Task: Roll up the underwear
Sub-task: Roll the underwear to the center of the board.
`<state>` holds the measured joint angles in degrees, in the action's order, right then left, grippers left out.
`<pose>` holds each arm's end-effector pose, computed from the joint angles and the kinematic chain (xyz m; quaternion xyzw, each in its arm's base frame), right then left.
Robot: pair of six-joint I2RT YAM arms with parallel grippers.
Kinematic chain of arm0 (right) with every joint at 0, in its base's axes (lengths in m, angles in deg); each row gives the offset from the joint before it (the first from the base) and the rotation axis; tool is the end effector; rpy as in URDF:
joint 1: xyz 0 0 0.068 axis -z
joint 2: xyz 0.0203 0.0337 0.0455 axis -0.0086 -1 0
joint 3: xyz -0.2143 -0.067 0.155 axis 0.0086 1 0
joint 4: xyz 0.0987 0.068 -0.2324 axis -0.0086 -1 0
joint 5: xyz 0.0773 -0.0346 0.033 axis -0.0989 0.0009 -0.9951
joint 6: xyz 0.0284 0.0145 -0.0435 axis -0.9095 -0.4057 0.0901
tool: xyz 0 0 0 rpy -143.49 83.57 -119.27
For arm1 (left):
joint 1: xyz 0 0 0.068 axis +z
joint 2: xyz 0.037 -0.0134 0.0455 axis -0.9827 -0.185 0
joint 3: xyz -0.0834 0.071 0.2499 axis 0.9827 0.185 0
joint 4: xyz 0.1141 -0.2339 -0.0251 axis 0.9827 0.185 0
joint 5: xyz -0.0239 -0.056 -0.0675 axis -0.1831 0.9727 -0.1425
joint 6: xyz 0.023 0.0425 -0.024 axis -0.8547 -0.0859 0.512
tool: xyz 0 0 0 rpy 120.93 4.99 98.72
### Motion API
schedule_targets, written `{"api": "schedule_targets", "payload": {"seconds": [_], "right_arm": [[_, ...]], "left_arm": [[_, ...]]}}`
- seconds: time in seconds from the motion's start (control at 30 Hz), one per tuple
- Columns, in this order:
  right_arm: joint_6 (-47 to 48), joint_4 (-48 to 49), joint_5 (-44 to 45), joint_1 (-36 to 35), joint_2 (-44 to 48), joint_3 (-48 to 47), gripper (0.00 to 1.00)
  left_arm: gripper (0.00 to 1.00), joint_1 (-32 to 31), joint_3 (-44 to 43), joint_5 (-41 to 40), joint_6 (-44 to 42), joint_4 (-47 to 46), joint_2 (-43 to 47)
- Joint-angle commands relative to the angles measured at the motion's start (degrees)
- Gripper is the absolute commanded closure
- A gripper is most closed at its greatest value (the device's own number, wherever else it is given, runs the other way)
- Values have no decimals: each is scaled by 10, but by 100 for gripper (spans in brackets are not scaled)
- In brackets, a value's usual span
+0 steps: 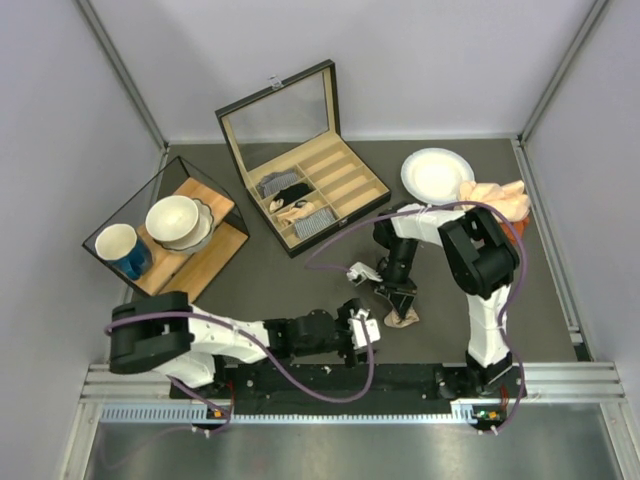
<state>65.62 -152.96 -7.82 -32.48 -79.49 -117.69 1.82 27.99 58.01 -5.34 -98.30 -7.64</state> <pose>0.2457 0.1758 0.1402 0.6845 -0.6293 -0.3379 0.1459 0.0571 -0.2554 0.1699 0.5557 0.5959 -0.3211 0.4827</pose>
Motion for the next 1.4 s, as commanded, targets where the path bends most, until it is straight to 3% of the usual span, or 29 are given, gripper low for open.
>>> {"api": "schedule_targets", "payload": {"seconds": [0.0, 0.27, 0.5, 0.6, 0.63, 0.73, 0.8, 0.87, 0.9, 1.0, 1.2, 1.37], "right_arm": [[-41, -53, -8, -8, -30, -23, 87], [-43, -47, -22, -7, -45, -34, 87], [-44, -42, -30, -7, -46, -34, 86], [-44, -42, -34, -7, -44, -32, 86], [-43, -42, -36, -7, -43, -31, 86], [-43, -41, -46, -6, -33, -30, 82], [-43, -40, -54, 1, -23, -33, 77], [-44, -37, -59, 9, 0, -37, 70], [-44, -36, -62, 24, 9, -41, 62], [-41, -36, -73, 64, 51, -56, 54], [-22, -36, -70, 126, 127, -74, 51], [32, -32, -89, 141, 194, -33, 51]], "left_arm": [[14, -3, -48, -61, -32, -61, -53], [17, -4, -115, -75, -45, -68, -165], [32, -4, -185, -106, -30, -31, -234], [49, -4, -199, -108, -19, -12, -254], [64, -4, -201, -116, -16, -10, -260], [79, 0, -209, -113, -1, 17, -265], [100, 5, -207, -94, 17, 24, -261], [100, 17, -203, -65, 37, 39, -254], [100, 24, -201, -49, 63, 43, -248], [100, 55, -183, 24, 126, 37, -236], [100, 140, -116, 151, 276, -70, -226], [100, 214, -89, 224, 402, -148, -253]]}}
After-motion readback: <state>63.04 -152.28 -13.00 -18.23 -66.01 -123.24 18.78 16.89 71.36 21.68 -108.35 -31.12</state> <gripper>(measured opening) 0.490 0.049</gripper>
